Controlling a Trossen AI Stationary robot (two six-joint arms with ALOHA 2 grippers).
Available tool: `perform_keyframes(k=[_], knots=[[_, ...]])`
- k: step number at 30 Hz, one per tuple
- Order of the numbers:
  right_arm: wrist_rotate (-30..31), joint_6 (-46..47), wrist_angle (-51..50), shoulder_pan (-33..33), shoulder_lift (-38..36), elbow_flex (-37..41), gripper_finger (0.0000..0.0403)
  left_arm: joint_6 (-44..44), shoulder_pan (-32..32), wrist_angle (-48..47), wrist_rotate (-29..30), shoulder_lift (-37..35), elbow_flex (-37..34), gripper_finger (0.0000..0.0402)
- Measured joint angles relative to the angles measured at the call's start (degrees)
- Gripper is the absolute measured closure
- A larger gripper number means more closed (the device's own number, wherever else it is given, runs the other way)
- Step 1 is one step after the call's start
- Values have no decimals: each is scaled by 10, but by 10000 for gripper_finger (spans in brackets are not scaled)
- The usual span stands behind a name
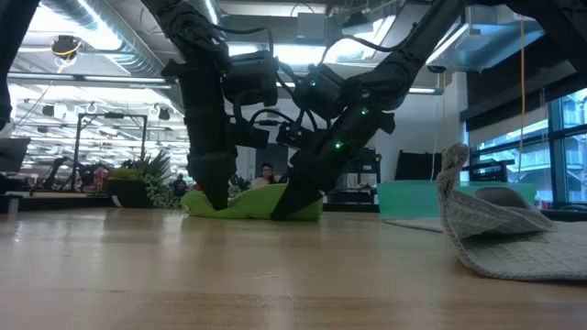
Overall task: Roll microfiber towels into tight, uniform cylinder then place into a basket
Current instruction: Put the green microfiber cloth into the blue bin
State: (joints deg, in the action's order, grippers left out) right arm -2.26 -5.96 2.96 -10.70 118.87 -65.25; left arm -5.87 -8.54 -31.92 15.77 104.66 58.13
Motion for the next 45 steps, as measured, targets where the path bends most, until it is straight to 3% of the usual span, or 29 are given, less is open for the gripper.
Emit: perform_keyframes(k=[5, 9, 28, 45], knots=[[4, -1, -2, 0, 3, 0, 9, 0, 0, 0, 0, 0, 0, 308], [0, -3, -2, 0, 7, 0, 44, 0, 0, 0, 0, 0, 0, 308], [-41, -10, 9, -3, 8, 0, 379, 0, 0, 2, -3, 0, 0, 308], [-49, -7, 9, -5, 8, 0, 378, -13, 2, 24, 6, 1, 0, 308]])
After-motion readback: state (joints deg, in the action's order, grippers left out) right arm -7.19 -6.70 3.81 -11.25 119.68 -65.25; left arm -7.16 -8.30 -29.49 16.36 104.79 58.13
